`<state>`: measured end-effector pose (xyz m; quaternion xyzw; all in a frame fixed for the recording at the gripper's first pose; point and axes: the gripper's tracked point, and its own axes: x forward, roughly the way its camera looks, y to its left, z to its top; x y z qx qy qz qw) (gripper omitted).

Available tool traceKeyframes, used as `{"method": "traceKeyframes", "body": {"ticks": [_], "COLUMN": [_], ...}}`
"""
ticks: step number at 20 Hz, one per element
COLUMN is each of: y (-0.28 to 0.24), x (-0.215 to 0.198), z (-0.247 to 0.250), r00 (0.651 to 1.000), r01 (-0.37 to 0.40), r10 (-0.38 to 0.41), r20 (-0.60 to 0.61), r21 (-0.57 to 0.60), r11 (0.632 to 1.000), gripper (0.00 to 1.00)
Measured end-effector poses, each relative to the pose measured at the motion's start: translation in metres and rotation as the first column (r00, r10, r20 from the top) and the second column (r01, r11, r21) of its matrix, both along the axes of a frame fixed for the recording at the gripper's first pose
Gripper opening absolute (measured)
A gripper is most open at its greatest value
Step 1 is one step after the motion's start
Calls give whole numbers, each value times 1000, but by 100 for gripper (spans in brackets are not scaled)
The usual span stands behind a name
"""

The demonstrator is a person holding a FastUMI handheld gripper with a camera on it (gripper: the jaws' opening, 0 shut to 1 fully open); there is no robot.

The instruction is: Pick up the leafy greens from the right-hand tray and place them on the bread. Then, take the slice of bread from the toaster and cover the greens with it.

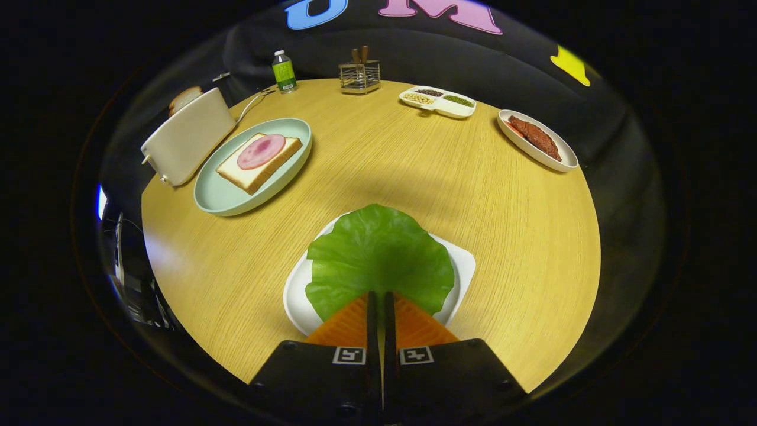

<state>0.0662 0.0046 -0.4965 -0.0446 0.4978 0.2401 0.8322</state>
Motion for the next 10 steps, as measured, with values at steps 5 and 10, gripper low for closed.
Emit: {"method": "traceKeyframes", "body": {"ticks": [5, 10], "y": [3, 18], "x": [10, 19], "z": [45, 105], "r00": [994, 979], "r01": [37, 30], "r10": [-41, -51], "r20": [106, 196], "r21": [44, 106], "r11": [998, 994], "gripper": [6, 6]}}
